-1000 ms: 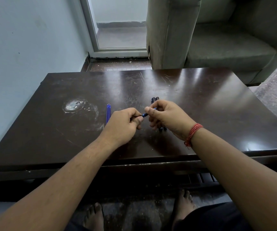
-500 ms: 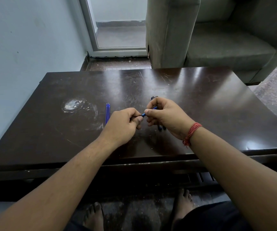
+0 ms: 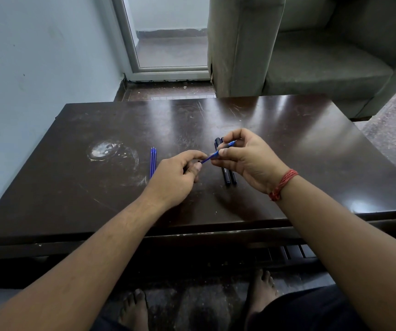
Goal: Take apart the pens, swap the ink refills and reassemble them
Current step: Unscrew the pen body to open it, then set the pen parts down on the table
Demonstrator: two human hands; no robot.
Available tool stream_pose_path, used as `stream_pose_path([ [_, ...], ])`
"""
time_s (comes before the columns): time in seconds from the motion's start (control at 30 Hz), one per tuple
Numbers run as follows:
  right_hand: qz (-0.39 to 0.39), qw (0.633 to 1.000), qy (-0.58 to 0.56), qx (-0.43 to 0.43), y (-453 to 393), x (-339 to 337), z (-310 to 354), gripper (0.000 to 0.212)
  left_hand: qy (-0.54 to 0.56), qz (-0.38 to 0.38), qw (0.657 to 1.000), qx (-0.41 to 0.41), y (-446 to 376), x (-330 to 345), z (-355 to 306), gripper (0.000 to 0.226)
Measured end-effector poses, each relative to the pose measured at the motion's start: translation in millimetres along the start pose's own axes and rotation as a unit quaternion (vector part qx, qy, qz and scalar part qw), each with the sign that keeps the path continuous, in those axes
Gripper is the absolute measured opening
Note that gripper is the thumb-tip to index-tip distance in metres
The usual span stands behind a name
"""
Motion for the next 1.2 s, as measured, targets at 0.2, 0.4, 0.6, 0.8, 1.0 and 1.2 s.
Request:
stream_pose_path([
  [0.2,-0.049,0.998,-0.031,-0.024,-2,-11,11,0.026,0.009,-0.009,1.000,-0.020,-1,-4,3,0.020],
  [0.4,-0.220,0.965,0.094,-0.109,-3,-85,44,0.028,0.019,-0.031,0.998,-0.054,-2,-10,11,0.020],
  [0.6,-0.183,0.784,0.590,-0.071,-9,-92,36,0.013,0.018,-0.034,0.997,-0.061,-2,-11,12,0.020],
  [0.8,-0.153,0.741,0.654,0.000,-17,-95,14,0.011,0.011,-0.028,0.997,-0.066,-1,-9,13,0.020],
  [1.0,-0.151,0.725,0.672,0.011,-18,-96,17,0.016,0.003,-0.017,0.997,-0.070,-1,-6,14,0.020],
  [1.2,-0.165,0.819,0.536,-0.120,-1,-50,45,0.016,0.033,-0.017,0.997,-0.071,-2,-3,15,0.020],
])
Point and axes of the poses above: each hand's wrist, its own y-axis away from the middle knuckle, its own x-axis out of the palm, z = x × y, the point moved 10 cm from there along -y, towards the middle knuckle, and after that the axes turned 2 degrees about -z, right-handed, at the moved point
